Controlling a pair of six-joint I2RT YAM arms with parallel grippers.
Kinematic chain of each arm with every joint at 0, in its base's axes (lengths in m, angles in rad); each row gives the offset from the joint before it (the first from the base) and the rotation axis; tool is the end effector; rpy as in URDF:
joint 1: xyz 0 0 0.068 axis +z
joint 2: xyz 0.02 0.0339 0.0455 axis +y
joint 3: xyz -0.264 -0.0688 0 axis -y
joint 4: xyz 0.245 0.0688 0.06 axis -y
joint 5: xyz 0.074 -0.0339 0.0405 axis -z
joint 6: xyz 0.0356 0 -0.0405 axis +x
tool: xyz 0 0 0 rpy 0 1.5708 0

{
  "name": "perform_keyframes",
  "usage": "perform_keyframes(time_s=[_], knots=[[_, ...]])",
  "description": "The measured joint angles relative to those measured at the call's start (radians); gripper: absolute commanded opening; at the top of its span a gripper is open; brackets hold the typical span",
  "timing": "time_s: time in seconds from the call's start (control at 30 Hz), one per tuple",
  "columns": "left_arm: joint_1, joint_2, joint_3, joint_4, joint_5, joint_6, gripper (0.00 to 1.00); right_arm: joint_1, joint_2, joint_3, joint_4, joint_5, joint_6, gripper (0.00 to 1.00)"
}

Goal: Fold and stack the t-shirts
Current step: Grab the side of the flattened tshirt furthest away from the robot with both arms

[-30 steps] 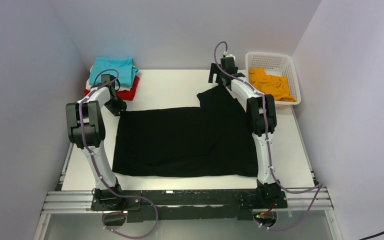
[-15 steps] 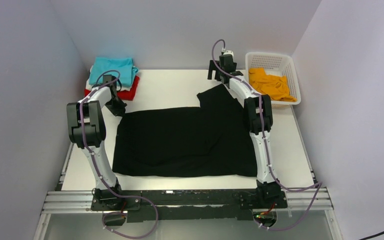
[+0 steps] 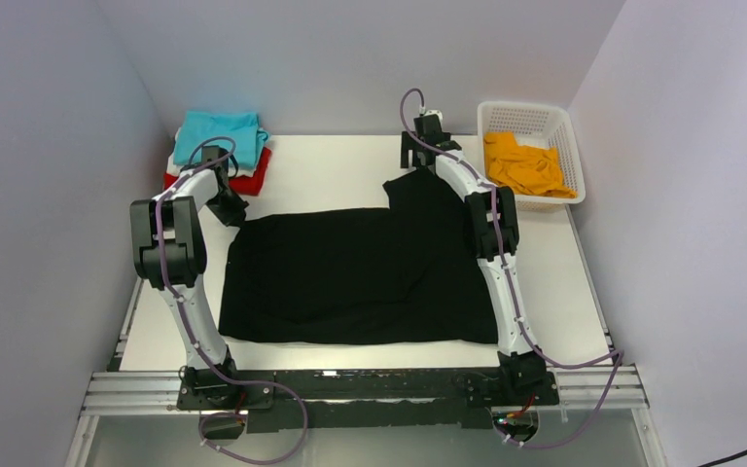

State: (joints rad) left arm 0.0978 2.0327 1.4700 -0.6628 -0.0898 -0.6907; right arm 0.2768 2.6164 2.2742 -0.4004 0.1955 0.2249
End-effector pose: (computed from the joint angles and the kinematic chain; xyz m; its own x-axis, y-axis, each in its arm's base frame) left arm 0.4116 0.0436 0.1669 -0.6406 -0.7004 -0.3147 -0.6949 0.7032 -0.1506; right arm 0.5594 0.1517 0.1465 -0.6632 0.0390 -0.7475 0.0179 0.9992 0.0362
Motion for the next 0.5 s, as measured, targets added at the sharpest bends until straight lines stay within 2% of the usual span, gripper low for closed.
perform_keyframes(time_s=[0.17,0.33,0.5], knots=[[-0.001,0.0,0.013,-0.012,0.0,0.0,0.0,0.005,-0.016,-0.014,-0.031,0.024,-0.007,0.86],[-0.001,0.001,0.035,-0.013,-0.001,0.0,0.0,0.015,-0.045,-0.043,-0.07,0.08,-0.032,0.81],[-0.001,0.001,0.035,-0.015,-0.002,0.0,0.0,0.027,-0.064,-0.066,-0.094,0.109,-0.054,0.59]])
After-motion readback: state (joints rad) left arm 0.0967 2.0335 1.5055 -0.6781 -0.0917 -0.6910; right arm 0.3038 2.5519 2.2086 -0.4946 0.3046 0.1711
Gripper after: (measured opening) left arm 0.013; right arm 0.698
